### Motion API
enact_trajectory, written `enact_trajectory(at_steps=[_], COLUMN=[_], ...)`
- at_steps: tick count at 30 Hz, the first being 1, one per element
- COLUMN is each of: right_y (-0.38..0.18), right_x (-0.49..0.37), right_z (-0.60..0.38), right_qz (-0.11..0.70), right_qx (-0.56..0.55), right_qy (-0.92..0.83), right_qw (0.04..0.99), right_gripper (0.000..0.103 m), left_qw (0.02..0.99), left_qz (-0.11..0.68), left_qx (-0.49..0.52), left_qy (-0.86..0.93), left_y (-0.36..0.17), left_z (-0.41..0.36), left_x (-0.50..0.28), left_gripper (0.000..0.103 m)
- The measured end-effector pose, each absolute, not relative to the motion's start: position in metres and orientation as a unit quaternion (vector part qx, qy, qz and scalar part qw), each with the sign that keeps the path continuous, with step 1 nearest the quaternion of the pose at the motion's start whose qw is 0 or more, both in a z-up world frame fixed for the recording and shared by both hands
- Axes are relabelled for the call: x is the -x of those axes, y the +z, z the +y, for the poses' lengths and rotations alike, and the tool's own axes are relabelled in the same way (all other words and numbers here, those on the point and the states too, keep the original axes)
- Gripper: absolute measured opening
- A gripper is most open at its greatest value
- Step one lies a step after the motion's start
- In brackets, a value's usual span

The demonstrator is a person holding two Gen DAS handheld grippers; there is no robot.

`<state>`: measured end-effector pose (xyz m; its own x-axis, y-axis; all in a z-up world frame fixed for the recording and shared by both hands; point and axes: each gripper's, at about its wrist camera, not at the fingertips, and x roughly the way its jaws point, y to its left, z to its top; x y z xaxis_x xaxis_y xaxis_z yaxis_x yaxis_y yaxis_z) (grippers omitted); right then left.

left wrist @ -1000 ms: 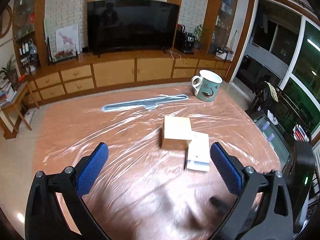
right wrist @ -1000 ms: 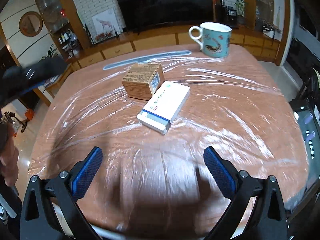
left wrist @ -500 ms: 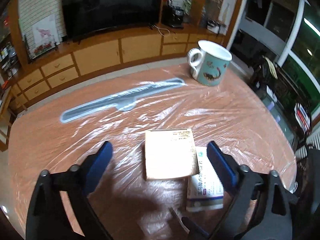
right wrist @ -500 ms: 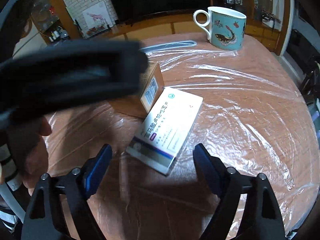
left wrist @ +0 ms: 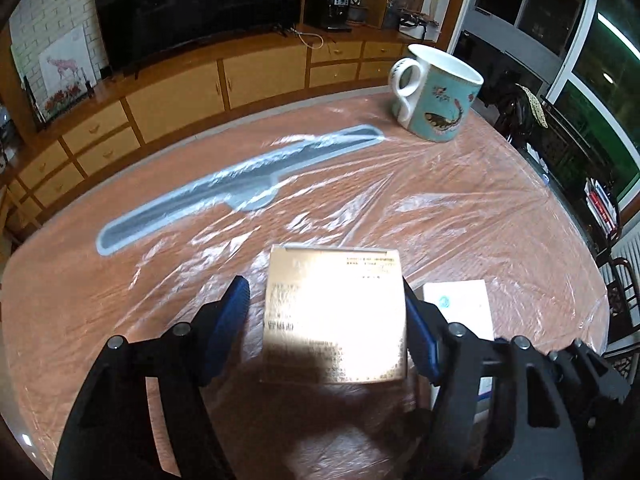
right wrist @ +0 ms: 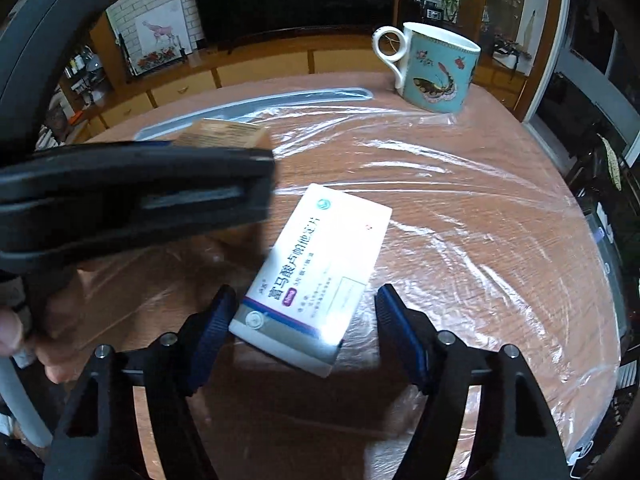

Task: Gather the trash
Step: 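Grasp the white medicine box with the right tool while the left tool grasps the brown box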

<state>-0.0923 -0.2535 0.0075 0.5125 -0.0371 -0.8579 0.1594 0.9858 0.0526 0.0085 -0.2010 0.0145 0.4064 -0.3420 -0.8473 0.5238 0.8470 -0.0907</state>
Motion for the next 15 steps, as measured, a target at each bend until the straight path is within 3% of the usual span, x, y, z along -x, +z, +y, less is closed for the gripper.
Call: enact_trajectory(at_steps=[5,7,15], right_y=[0.007,0.006,0.010], right_x=[0.090,0.083,0.087], right_z=[-0.250,-0.250,-0.263], right_qz=[0.487,0.486,0.480], right_qx=[-0.047,-0.039,-0.066], right_qy=[-0.059,-0.058,-0.035], right_qw=[0.870,0.871,0.874], right_gripper=[0.065,0.058,0.052], left_qw=[0.838,0.838,0.846], left_qz=[0.470,0.468,0.455], left_qx=[-0.106,-0.114,-0.113], left_qy=[-0.256,-0.256,-0.256], left_y=[0.010,0.010,0.015], left_z=[-0.197,-0.197,-0.192], left_x=[-0.009,-0.008,-0.003], left_gripper=[0.071,0.060,0.059])
